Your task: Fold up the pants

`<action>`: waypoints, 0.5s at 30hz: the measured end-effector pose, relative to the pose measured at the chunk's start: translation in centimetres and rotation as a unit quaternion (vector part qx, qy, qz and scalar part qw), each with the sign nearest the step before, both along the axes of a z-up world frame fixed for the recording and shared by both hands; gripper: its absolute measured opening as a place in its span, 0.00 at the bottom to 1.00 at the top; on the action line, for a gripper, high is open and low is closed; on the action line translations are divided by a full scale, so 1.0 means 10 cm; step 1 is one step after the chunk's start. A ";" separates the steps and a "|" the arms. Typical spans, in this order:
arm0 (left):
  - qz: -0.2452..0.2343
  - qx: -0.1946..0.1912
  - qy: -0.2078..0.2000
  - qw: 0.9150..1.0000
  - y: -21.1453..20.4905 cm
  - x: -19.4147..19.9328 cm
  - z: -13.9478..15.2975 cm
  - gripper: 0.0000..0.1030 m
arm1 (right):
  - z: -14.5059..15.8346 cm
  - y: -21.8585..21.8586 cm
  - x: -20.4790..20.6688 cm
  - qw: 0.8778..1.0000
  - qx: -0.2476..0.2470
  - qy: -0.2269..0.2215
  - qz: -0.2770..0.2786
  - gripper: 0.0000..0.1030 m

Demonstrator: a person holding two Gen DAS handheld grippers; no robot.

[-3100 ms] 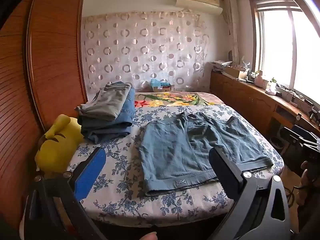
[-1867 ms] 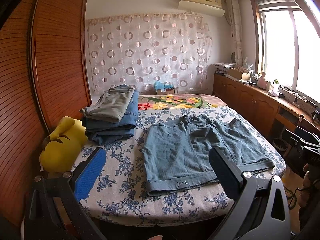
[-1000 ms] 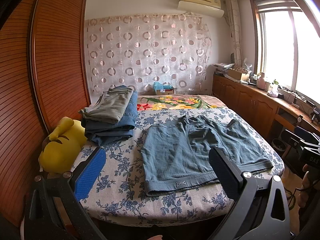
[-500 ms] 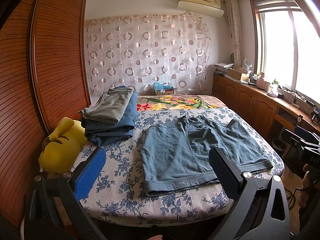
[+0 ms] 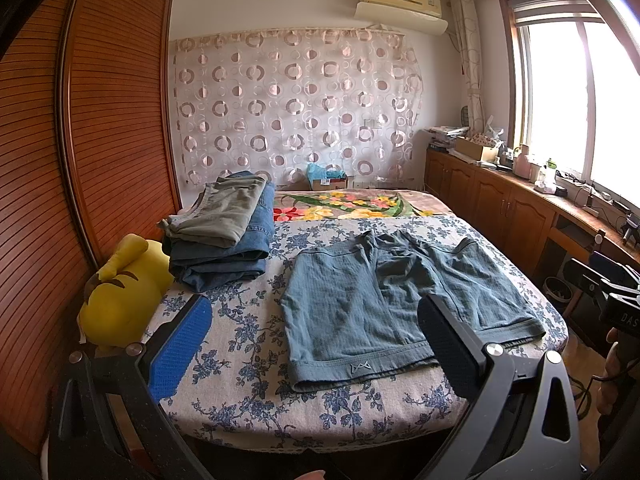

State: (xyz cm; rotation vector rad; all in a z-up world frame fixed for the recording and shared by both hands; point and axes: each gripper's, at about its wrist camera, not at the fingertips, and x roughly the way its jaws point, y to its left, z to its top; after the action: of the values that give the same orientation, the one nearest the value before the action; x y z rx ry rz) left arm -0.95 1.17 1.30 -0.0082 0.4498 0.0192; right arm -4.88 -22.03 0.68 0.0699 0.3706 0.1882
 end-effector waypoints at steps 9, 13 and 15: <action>-0.005 -0.002 0.019 1.000 0.02 0.04 -0.05 1.00 | -0.07 -0.05 0.03 1.000 -0.006 0.009 0.000 1.00; -0.007 -0.008 0.036 0.999 0.00 0.12 -0.17 1.00 | -0.13 -0.09 0.08 1.000 -0.015 0.018 -0.002 1.00; -0.009 -0.011 0.044 0.999 -0.01 0.19 -0.34 1.00 | -0.17 -0.12 0.11 1.000 -0.017 0.025 -0.002 1.00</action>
State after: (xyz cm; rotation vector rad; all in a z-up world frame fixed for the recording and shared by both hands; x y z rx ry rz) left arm 0.98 1.09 -2.06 -0.0242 0.5380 -0.0030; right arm -3.81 -23.22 -1.03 0.0422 0.4235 0.1755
